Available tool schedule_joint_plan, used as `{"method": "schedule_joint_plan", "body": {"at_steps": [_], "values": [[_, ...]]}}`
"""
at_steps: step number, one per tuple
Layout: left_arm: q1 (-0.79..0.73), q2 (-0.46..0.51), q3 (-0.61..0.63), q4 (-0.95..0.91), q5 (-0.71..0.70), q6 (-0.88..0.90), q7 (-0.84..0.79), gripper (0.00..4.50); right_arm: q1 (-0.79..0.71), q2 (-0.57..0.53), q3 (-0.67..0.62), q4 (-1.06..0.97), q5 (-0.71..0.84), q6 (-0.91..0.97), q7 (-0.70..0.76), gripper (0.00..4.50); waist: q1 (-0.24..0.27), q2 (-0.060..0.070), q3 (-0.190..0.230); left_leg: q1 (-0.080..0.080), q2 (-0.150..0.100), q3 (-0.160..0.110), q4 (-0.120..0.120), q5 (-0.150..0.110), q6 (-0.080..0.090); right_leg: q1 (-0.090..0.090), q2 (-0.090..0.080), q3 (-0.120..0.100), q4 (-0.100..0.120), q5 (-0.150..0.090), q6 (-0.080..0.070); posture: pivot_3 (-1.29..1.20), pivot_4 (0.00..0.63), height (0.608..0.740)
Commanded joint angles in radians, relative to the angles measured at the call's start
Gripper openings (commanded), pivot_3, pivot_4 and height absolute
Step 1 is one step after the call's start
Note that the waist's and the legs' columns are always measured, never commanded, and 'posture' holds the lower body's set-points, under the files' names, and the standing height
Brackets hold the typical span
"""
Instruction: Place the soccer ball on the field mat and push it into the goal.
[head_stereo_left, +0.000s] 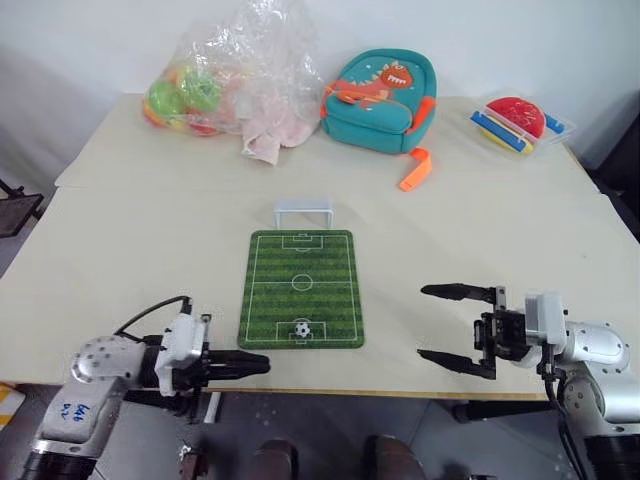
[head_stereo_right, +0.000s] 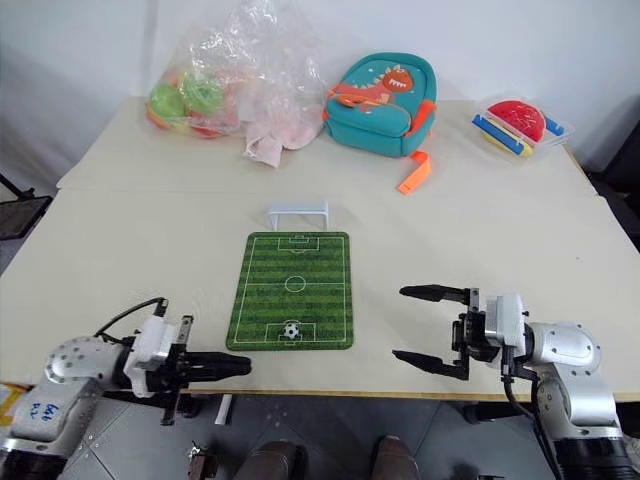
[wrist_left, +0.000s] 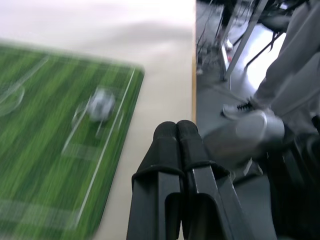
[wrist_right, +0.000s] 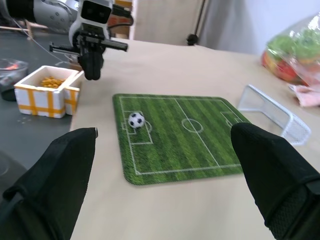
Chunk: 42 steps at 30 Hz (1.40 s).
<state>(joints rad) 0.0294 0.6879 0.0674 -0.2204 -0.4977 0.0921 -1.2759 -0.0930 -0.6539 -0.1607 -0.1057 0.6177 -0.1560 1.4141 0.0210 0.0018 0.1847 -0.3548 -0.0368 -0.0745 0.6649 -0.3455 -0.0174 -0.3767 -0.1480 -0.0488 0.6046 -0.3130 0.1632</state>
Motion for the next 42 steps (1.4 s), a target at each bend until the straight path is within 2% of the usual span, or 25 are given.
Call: {"method": "schedule_joint_plan", "body": {"at_steps": [1, 8, 16, 21, 28, 30, 34, 38, 42], "values": [[0.006, -0.033, -0.068, -0.059, 0.039, 0.016, 0.061, 0.03, 0.011, -0.005, 0.007, -0.004, 0.020, -0.031, 0.073, 4.50, -0.001, 0.000, 0.000, 0.000, 0.000, 0.000, 0.000, 0.000, 0.000, 0.000, 0.000, 0.000, 0.000, 0.000, 0.000, 0.00, 0.150, 0.740], [-0.059, -0.097, -0.174, -0.007, 0.134, 0.007, 0.140, 0.03, 0.022, 0.001, 0.016, 0.066, 0.011, -0.073, 0.148, 4.50, 0.000, 0.000, 0.000, 0.000, 0.000, 0.002, 0.001, 0.000, 0.000, 0.000, 0.000, 0.000, 0.000, 0.000, 0.000, 0.00, 0.150, 0.740], [-0.161, -0.159, -0.217, 0.108, 0.206, 0.007, 0.226, 0.03, 0.097, 0.007, -0.006, 0.076, 0.014, -0.110, 0.115, 4.50, 0.003, 0.001, 0.000, 0.000, -0.001, 0.002, 0.002, 0.000, 0.000, 0.001, 0.000, 0.000, 0.001, 0.000, 0.000, 0.00, 0.150, 0.740], [-0.260, -0.219, -0.203, 0.201, 0.231, 0.000, 0.294, 0.03, 0.144, 0.030, -0.031, 0.066, -0.005, -0.135, 0.036, 4.50, 0.003, 0.001, 0.000, 0.000, -0.001, 0.002, 0.002, 0.000, 0.000, 0.001, 0.000, 0.000, 0.002, 0.000, 0.001, 0.00, 0.150, 0.740], [-0.395, -0.303, -0.113, 0.332, 0.239, -0.107, 0.426, 0.03, 0.120, 0.121, -0.089, 0.098, -0.120, -0.200, -0.231, 4.50, 0.000, 0.001, 0.000, 0.000, -0.001, 0.002, 0.003, 0.000, -0.001, 0.000, 0.001, 0.000, 0.004, 0.000, 0.001, 0.00, 0.150, 0.740], [-0.380, -0.282, -0.095, 0.314, 0.196, -0.120, 0.365, 0.03, 0.117, 0.137, -0.079, 0.085, -0.131, -0.200, -0.267, 4.50, 0.000, 0.001, -0.001, 0.001, -0.001, 0.002, 0.002, 0.001, -0.001, 0.000, 0.001, 0.000, 0.004, 0.000, 0.001, 0.00, 0.150, 0.740], [-0.267, -0.157, 0.028, 0.204, 0.048, -0.099, 0.215, 0.03, 0.106, 0.137, -0.053, 0.069, -0.129, -0.191, -0.284, 4.50, -0.017, 0.001, -0.001, 0.000, 0.000, 0.002, 0.000, 0.001, -0.001, -0.001, 0.001, 0.000, 0.002, 0.000, 0.001, 0.00, 0.150, 0.740], [-0.195, -0.058, 0.152, 0.149, -0.028, -0.019, 0.232, 0.03, 0.080, 0.127, -0.054, 0.088, -0.119, -0.189, -0.288, 4.50, -0.022, 0.001, 0.000, 0.001, 0.000, 0.001, 0.001, 0.001, -0.001, 0.000, 0.001, 0.000, 0.002, 0.000, 0.000, 0.00, 0.150, 0.740], [-0.083, 0.046, 0.340, 0.197, -0.023, -0.049, 0.235, 0.03, 0.026, 0.117, -0.056, 0.126, -0.106, -0.194, -0.265, 4.50, -0.023, 0.001, 0.000, 0.002, 0.000, 0.000, 0.001, 0.001, -0.001, 0.000, 0.000, 0.002, 0.002, 0.000, 0.001, 0.00, 0.150, 0.740]]}}
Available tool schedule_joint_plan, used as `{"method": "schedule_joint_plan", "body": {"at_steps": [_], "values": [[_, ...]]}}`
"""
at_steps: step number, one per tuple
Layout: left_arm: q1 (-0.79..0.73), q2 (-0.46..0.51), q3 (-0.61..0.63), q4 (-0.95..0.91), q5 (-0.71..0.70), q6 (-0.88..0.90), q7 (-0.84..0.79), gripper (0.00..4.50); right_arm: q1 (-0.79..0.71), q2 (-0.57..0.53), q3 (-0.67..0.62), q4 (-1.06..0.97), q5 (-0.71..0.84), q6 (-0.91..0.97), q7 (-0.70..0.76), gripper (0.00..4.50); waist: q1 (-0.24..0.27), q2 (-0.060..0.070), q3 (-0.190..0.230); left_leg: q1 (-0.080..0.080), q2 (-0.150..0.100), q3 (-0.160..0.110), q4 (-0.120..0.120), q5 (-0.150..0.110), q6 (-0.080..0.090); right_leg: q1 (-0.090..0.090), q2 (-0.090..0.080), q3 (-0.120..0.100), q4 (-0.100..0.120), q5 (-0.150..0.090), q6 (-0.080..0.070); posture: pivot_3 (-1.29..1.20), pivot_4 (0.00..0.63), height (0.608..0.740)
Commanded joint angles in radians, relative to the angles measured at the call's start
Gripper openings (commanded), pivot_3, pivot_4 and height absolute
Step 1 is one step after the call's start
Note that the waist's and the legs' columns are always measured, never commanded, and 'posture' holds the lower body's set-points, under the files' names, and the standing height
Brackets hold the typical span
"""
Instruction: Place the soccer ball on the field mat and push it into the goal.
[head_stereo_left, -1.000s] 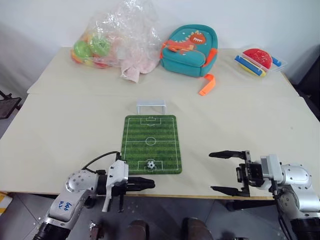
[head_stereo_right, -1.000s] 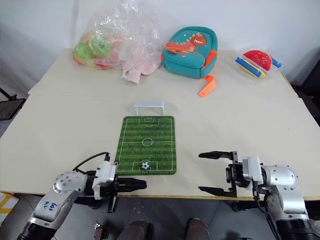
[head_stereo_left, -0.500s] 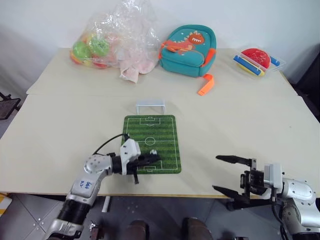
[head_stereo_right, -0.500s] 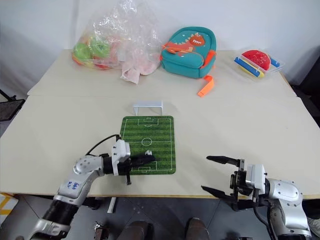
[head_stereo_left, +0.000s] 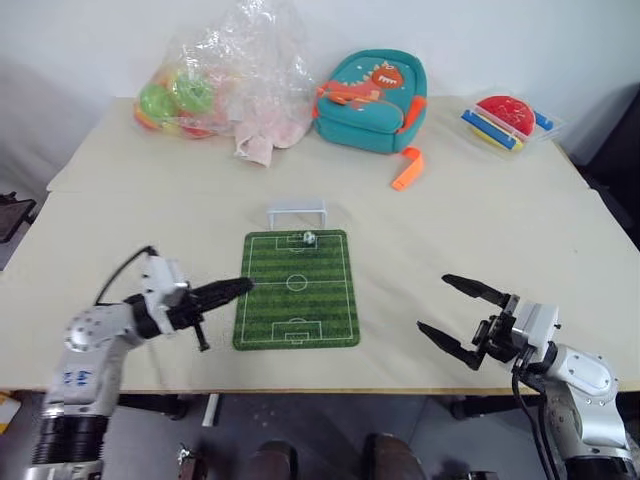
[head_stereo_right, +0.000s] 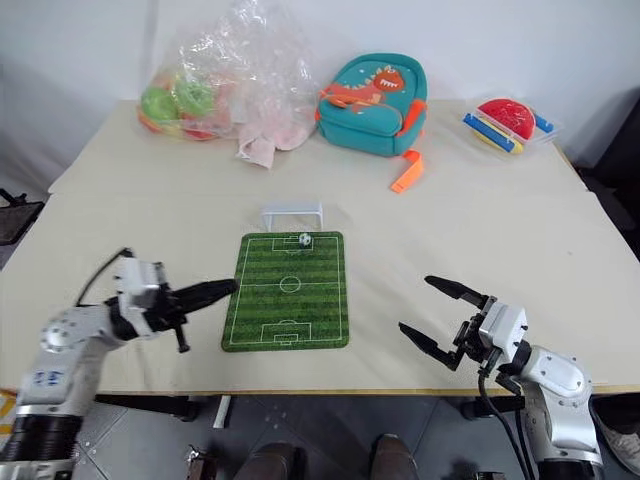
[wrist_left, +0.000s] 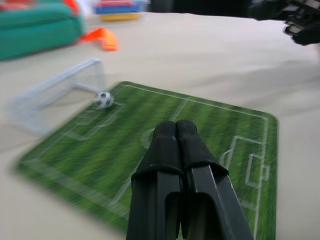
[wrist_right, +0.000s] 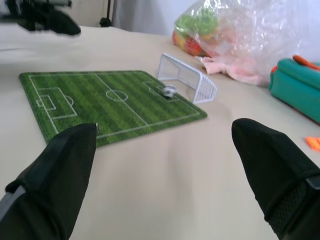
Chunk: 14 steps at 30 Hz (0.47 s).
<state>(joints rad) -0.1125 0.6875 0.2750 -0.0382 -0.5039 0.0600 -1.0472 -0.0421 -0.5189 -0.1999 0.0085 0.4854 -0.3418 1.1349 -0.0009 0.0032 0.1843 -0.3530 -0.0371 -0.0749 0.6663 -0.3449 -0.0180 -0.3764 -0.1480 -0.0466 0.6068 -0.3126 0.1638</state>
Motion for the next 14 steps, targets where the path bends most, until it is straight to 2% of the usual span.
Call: {"method": "schedule_joint_plan", "body": {"at_steps": [1, 6, 10, 14], "values": [[0.090, 0.057, 0.181, 0.036, -0.022, -0.023, 0.013, 0.03, -0.040, -0.020, -0.017, 0.020, 0.035, -0.006, 0.026, 4.50, -0.003, 0.000, 0.000, 0.000, 0.000, 0.000, -0.001, 0.000, 0.000, 0.000, 0.000, 0.000, 0.000, 0.000, 0.000, 0.00, 0.150, 0.740], [0.210, 0.059, 0.328, 0.136, -0.028, -0.049, 0.026, 0.03, -0.112, -0.033, -0.026, 0.087, 0.048, -0.014, 0.058, 4.50, -0.003, 0.001, 0.000, 0.001, 0.001, 0.000, -0.003, 0.000, 0.000, -0.001, 0.001, 0.000, 0.000, 0.000, -0.001, 0.00, 0.150, 0.740], [0.254, 0.035, 0.352, 0.162, 0.022, -0.101, 0.083, 0.03, -0.166, -0.041, -0.025, 0.144, 0.043, -0.016, 0.077, 4.50, 0.004, 0.001, 0.001, 0.000, 0.000, 0.000, -0.002, 0.000, 0.000, -0.001, 0.000, -0.001, 0.000, 0.000, -0.001, 0.00, 0.150, 0.740], [0.241, 0.015, 0.350, 0.145, 0.011, -0.093, 0.125, 0.03, -0.191, -0.040, -0.024, 0.169, 0.039, -0.017, 0.086, 4.50, 0.005, 0.000, 0.001, 0.000, 0.000, 0.000, -0.002, 0.000, 0.000, -0.001, -0.001, -0.001, 0.000, 0.000, -0.001, 0.00, 0.150, 0.740]]}}
